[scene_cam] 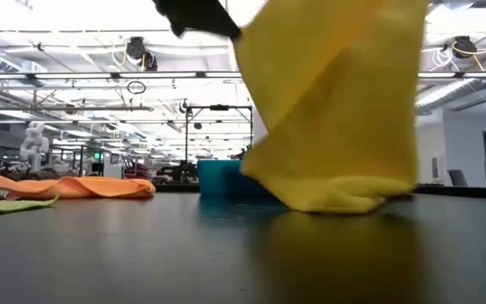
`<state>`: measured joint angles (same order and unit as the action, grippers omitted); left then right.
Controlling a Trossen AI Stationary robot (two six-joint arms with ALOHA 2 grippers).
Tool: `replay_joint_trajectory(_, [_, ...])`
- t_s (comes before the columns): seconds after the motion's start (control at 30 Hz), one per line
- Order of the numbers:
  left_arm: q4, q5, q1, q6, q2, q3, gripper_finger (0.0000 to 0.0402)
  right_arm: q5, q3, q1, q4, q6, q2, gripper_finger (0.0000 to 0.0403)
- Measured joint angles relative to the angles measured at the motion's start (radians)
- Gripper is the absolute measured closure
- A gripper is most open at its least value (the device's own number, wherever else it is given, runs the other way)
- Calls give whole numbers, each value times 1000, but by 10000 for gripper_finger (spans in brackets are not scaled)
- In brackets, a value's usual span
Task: Fold microfiber towels
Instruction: Fold the yellow microfiber cloth
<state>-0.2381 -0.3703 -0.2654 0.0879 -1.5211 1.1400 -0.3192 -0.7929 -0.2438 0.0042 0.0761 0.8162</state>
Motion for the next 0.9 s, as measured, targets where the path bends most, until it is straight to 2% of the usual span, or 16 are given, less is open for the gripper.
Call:
replay_joint_trajectory(0.23, [-83,-126,-118,18,192,0,401,0,0,-47,-9,14,-51,403])
replay_joint_trajectory(0.37, [-74,-132,-187,7,258,0,401,4,0,-61,-70,46,-62,403])
replay_joint_trajectory(0.53, [-52,-132,-257,18,281,4,401,33,0,-91,-94,112,-56,403])
replay_joint_trajectory(0.73, [-107,-152,-296,7,281,87,401,38,0,-118,-62,114,-72,403])
replay_joint_trajectory(0.9, [-274,-188,-262,61,280,151,401,179,0,-101,-143,121,-119,403])
